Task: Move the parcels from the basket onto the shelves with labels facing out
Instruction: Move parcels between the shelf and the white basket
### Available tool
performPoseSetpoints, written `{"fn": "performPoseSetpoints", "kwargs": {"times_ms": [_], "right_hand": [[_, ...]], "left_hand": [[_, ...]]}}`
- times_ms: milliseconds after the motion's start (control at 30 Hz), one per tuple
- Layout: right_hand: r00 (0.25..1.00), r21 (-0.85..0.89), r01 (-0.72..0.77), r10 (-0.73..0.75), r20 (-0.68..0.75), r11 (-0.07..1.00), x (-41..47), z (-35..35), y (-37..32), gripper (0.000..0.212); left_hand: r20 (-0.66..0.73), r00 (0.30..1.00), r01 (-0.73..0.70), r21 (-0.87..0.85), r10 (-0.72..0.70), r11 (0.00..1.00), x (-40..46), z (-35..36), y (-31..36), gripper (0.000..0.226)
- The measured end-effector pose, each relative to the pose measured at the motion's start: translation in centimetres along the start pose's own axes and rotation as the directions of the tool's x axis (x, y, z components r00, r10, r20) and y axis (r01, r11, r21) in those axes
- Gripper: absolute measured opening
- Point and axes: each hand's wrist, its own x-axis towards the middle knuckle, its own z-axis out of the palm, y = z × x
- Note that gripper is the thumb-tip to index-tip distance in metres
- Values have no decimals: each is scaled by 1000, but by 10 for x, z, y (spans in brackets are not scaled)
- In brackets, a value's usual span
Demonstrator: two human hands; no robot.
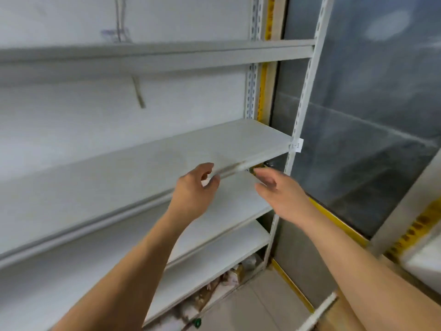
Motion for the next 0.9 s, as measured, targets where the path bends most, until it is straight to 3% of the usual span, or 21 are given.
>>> {"fn": "performPoseSetpoints", "kwargs": {"times_ms": [233, 433, 667, 900], "right_hand": [[960, 67, 229, -236, 147, 971, 64, 120, -104, 44], [873, 143, 337, -366, 323, 930, 99, 230, -180, 46], [695, 237, 437, -493, 523, 867, 128, 340, -262, 49], [513, 362, 478, -589, 625, 800, 137, 429, -336, 47]], "left_hand": [[-211, 975, 93, 86, -73, 992, -1, -127, -81, 46], [-380, 905, 249, 114, -190, 962, -22, -212, -148, 49], [-567, 752, 470, 104, -336, 877, -56, -292, -208, 50], [-718, 546, 635, 17, -432, 773, -95, -358, -246, 53]]}}
